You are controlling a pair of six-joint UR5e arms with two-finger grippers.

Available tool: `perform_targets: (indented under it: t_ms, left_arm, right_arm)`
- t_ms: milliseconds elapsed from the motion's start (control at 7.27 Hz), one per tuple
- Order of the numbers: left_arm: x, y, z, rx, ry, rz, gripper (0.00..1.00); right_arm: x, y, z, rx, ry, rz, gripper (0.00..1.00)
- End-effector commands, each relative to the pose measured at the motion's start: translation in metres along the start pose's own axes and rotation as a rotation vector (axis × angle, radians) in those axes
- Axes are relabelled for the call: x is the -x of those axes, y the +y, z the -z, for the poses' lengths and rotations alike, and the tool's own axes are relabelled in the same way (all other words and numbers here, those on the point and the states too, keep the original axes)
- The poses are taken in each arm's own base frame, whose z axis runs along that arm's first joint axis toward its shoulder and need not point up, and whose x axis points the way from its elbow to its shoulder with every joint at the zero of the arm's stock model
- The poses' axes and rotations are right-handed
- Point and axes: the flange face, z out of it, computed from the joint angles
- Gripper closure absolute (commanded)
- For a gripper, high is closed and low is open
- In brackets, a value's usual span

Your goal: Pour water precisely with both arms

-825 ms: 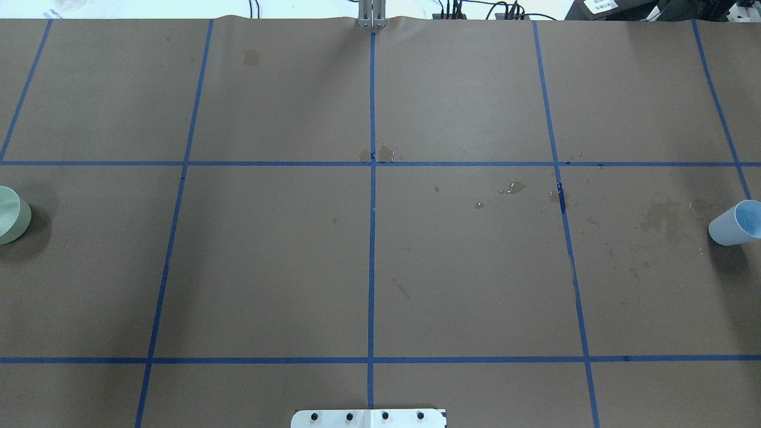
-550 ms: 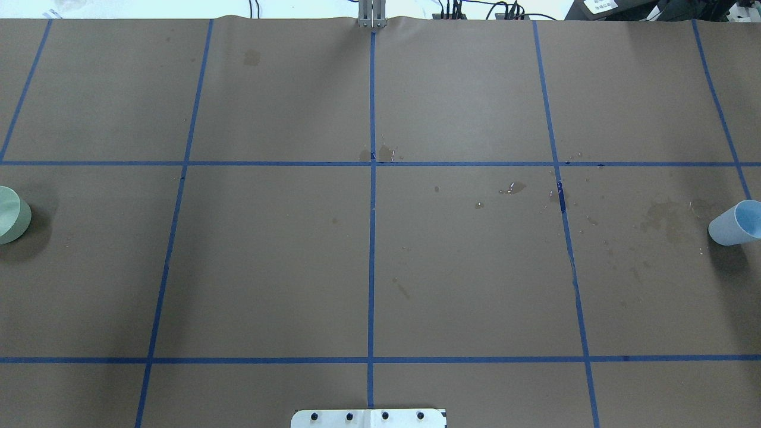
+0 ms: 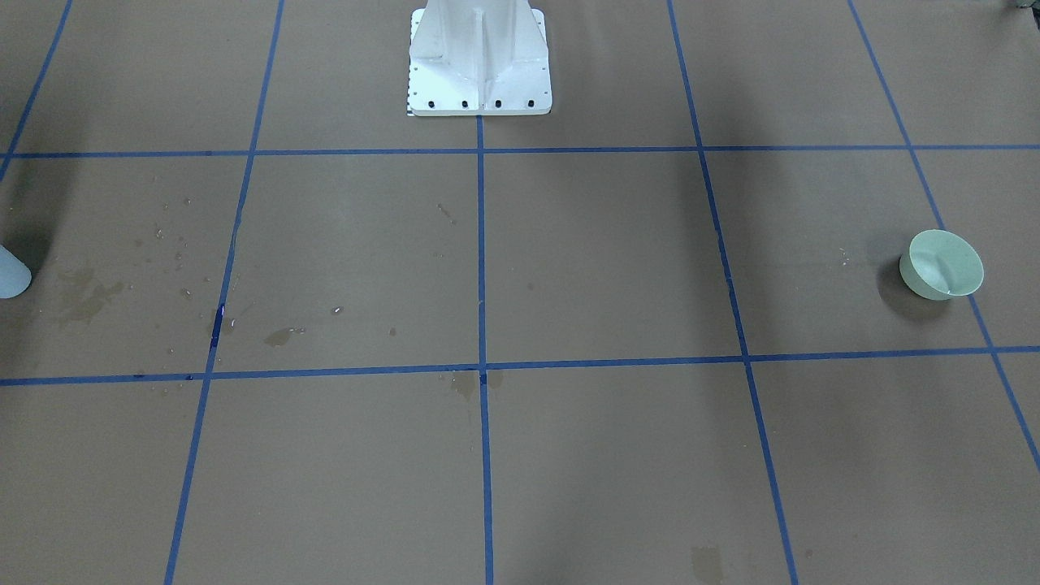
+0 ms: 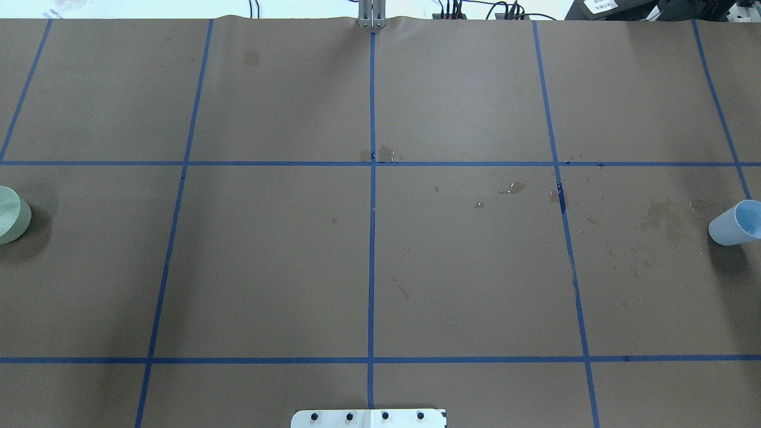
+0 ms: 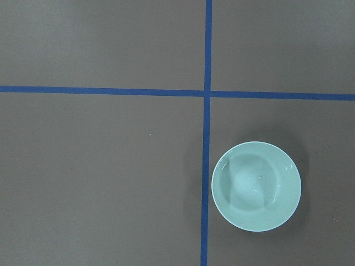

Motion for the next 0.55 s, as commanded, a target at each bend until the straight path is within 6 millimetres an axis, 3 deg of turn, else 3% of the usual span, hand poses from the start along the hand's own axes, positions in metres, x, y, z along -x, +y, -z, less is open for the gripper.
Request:
perform_targets:
  t_ms: [0,275,412]
  left_arm:
    - [0.002,0.000,-0.002,0.005,0.004,0.004,0.00]
    - [0.015,0.000,-0.016,0.011,0.002,0.011,0.00]
    - [0.038,-0.001,-0.040,-0.025,0.008,-0.019,0.00]
  right_arm:
    - [0.001,-0.001,0.002,-0.004,0.001,0.004,0.01]
    - [0.002,-0.001,0.003,-0.005,0.007,0.010,0.01]
    - [0.005,-0.004,0.002,-0.001,0.008,0.016,0.01]
